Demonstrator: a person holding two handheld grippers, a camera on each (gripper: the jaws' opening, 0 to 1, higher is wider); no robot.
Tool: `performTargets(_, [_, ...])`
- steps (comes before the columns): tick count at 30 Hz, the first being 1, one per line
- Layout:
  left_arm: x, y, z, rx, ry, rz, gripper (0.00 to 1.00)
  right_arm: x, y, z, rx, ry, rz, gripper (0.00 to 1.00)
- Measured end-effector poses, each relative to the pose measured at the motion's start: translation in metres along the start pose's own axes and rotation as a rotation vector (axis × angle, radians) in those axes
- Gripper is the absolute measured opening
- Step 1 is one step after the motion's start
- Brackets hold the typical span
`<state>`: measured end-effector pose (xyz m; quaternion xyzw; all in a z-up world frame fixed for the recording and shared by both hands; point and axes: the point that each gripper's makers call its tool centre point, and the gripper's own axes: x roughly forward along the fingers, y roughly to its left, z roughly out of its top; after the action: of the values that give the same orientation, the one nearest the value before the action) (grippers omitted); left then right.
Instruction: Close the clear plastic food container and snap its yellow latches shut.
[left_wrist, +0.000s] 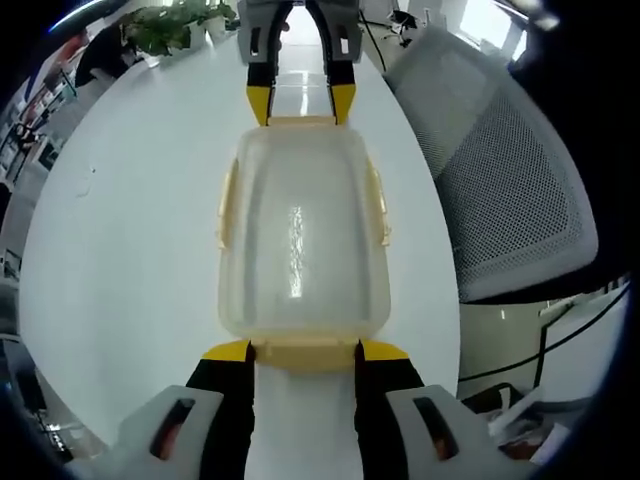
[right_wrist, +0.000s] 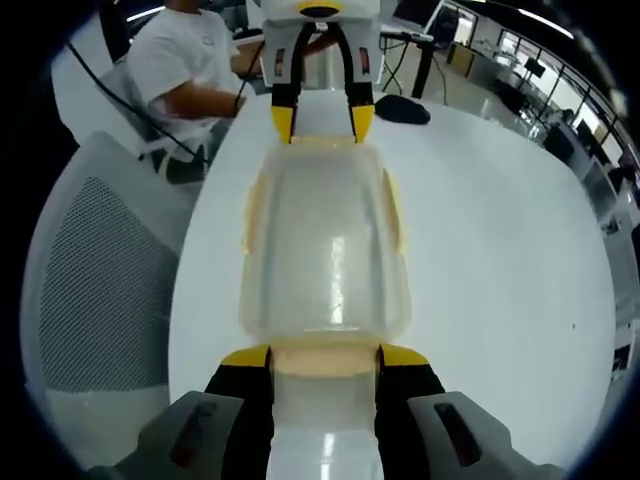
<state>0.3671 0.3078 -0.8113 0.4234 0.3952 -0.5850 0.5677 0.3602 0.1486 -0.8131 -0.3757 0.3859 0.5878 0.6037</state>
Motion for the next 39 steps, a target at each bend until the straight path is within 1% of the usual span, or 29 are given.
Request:
performTargets(6, [-0.008, 0.006, 0.0, 0.001, -0.001, 0.005, 0.38, -0.007, -0.005, 0.006, 0.008, -0.009, -0.003, 0.37])
performTargets(9, [-0.009, 0.006, -0.001, -0.011, 0.003, 0.002, 0.38, -0.009, -0.004, 0.009, 0.006, -0.007, -0.001, 0.37])
performTargets(19, [-0.018, 0.006, -0.002, 0.0, 0.006, -0.008, 0.37, -0.013, -0.005, 0.014, 0.007, -0.006, 0.01, 0.37])
performTargets(28, [-0.03, 0.012, 0.003, -0.004, 0.017, -0.025, 0.38, -0.025, -0.012, 0.02, 0.017, -0.011, 0.021, 0.37])
performTargets(31, [-0.031, 0.013, 0.004, 0.004, 0.016, -0.022, 0.38, -0.027, -0.012, 0.02, 0.024, -0.012, 0.026, 0.37])
performTargets(39, [-0.027, 0.009, 0.005, 0.002, 0.026, -0.029, 0.38, -0.027, -0.008, 0.018, 0.027, -0.004, 0.039, 0.37])
